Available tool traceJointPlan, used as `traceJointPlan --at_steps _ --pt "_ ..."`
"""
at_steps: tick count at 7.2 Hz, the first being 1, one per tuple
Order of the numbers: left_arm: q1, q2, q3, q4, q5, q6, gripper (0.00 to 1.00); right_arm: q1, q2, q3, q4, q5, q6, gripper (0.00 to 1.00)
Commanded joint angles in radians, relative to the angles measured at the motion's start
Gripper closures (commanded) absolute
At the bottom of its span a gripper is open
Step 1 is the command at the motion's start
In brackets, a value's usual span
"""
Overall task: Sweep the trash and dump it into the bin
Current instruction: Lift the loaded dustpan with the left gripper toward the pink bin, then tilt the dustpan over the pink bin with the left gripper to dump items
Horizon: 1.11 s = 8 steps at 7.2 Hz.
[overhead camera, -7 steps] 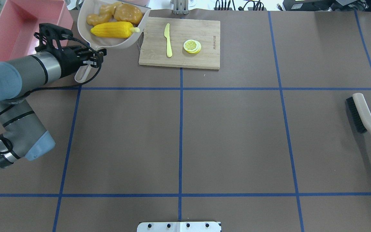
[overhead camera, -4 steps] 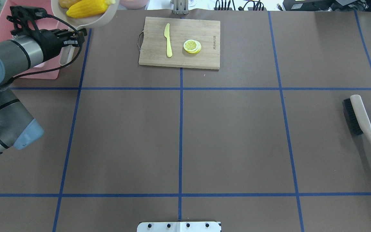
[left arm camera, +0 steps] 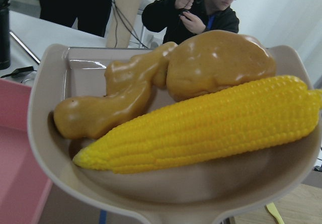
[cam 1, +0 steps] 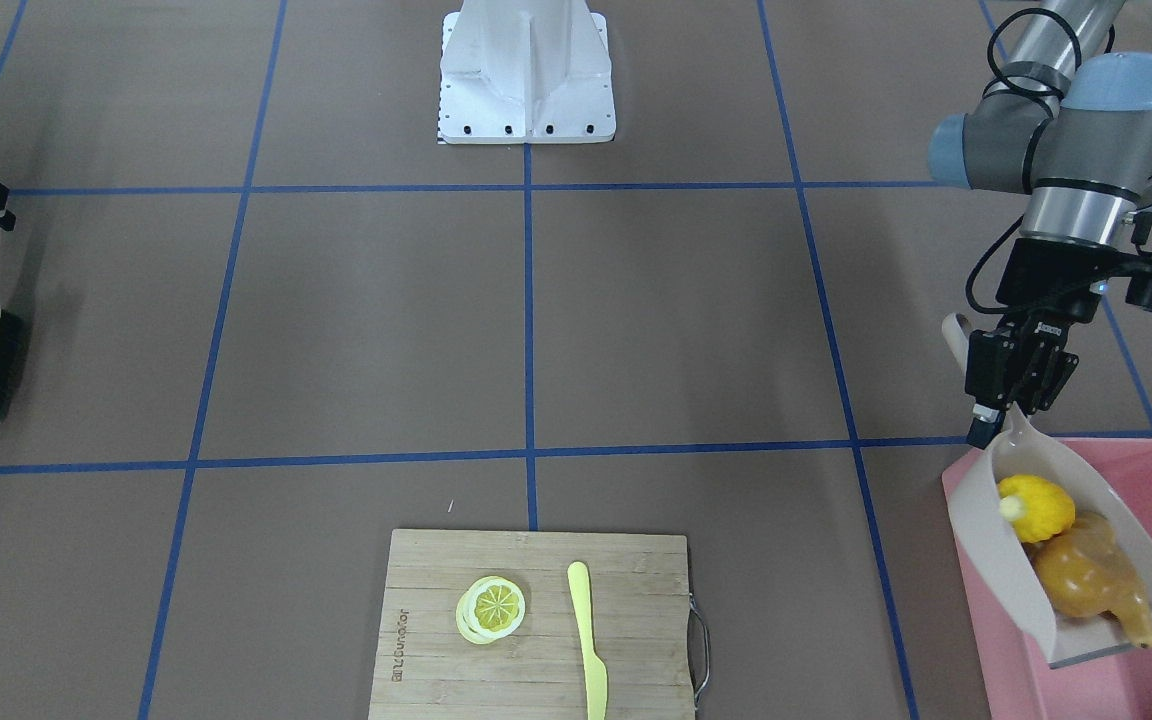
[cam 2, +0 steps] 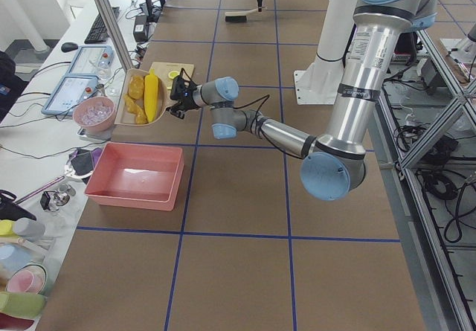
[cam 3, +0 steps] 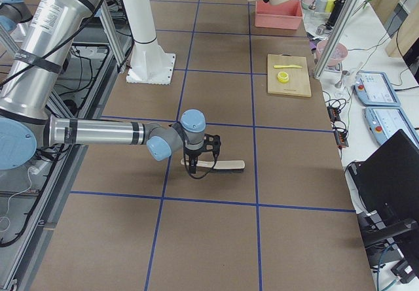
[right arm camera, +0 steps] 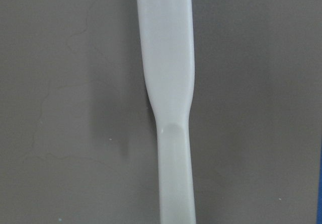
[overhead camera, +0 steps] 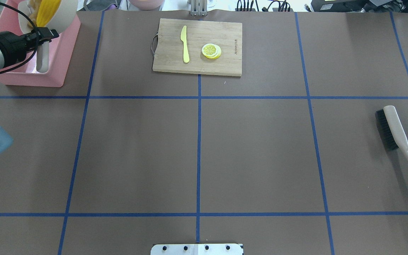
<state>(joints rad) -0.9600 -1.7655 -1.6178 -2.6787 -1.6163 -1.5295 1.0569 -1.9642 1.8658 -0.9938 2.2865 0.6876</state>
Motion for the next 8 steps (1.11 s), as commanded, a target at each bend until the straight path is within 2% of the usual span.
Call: traceJointPlan --at_steps 1,3,4,5,6,8 --pt "-0.02 -0.017 -0.001 -0.006 -0.072 -0.438 1.0 0.157 0.021 -0.019 -0.019 0.053 -0.124 0.0" --pt "-0.04 -0.025 -0.001 -0.062 -0.074 -0.79 1.0 0.326 0.037 -0.016 -0.249 0.079 -0.381 0.0" --pt "-0.055 -0.025 -0.001 -0.091 -0.094 -0.978 1.0 0.391 0.095 -0.022 -0.387 0.062 -0.458 0.0" --pt "-0.059 -0.023 -0.001 -0.122 -0.108 -1.123 1.0 0.405 0.117 -0.033 -0.432 0.003 -0.543 0.0" --pt "-0.06 -0.023 -0.001 -0.124 -0.109 -1.194 1.0 0.498 0.096 -0.025 -0.434 0.013 -0.645 0.0" --pt "-0.06 -0.025 -0.001 -0.124 -0.108 -1.195 1.0 0.511 0.085 -0.084 -0.439 0.015 -0.7 0.0"
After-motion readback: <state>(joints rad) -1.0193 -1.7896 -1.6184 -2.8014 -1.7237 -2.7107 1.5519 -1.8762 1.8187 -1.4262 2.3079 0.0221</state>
